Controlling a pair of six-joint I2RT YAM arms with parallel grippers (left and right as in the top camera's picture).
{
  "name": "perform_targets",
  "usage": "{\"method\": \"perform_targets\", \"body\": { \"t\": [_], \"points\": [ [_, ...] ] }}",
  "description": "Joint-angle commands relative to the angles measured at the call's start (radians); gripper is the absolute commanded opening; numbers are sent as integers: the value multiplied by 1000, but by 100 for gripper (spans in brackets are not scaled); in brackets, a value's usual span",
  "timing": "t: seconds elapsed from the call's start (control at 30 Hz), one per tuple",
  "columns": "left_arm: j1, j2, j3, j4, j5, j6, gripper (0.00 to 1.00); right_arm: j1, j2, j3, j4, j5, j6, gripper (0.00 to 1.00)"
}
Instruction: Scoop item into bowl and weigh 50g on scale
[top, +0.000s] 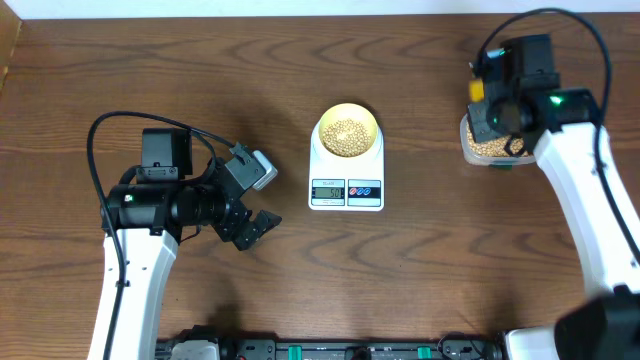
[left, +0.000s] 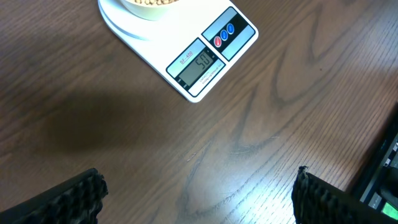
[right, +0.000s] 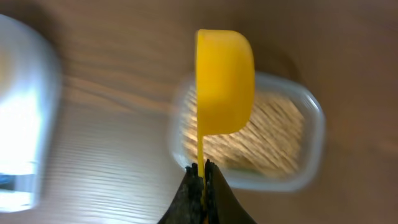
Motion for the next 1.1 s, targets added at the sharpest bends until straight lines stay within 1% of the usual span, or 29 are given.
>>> {"method": "perform_targets", "body": {
  "t": [0.0, 0.07, 0.2, 0.4, 0.5, 0.67, 0.7, 0.77, 0.8, 0.83, 0.87, 0.93, 0.97, 1.03, 1.07],
  "points": [
    [3, 4, 23, -3, 16, 13, 98, 7, -42, 30, 100, -508, -43, 1],
    [3, 4, 23, -3, 16, 14, 98, 16, -29, 30, 161, -590, -42, 1],
    [3, 4, 23, -3, 16, 14, 98, 50, 14, 30, 204, -584, -37, 1],
    [3, 4, 23, -3, 16, 14, 98, 83, 83, 30, 243, -583, 64, 1],
    [3, 4, 23, -3, 16, 14, 98, 63, 84, 30, 293, -584, 154, 1],
    [3, 4, 23, -3, 16, 14, 98, -3, 82, 30, 335, -594, 375, 1],
    [3, 4, 23, -3, 16, 14, 98, -18, 82, 30, 335, -615, 405, 1],
    [3, 4, 23, -3, 16, 14, 98, -68, 80, 30, 328, -723, 473, 1],
    [3, 4, 23, -3, 16, 14, 98, -103, 75, 30, 303, -786, 515, 1],
    [3, 4, 23, -3, 16, 14, 98, -122, 69, 30, 274, -815, 524, 1],
    [3, 4, 23, -3, 16, 14, 98, -139, 63, 30, 240, -828, 529, 1],
    [3, 4, 23, -3, 16, 14, 98, -180, 42, 30, 106, -822, 512, 1],
    [3, 4, 23, -3, 16, 14, 98, -197, 32, 30, 22, -796, 483, 1],
    [3, 4, 23, -3, 16, 14, 98, -233, -5, 30, -241, -653, 419, 1],
    [3, 4, 23, -3, 16, 14, 98, -238, -16, 30, -300, -626, 384, 1]
  ]
}}
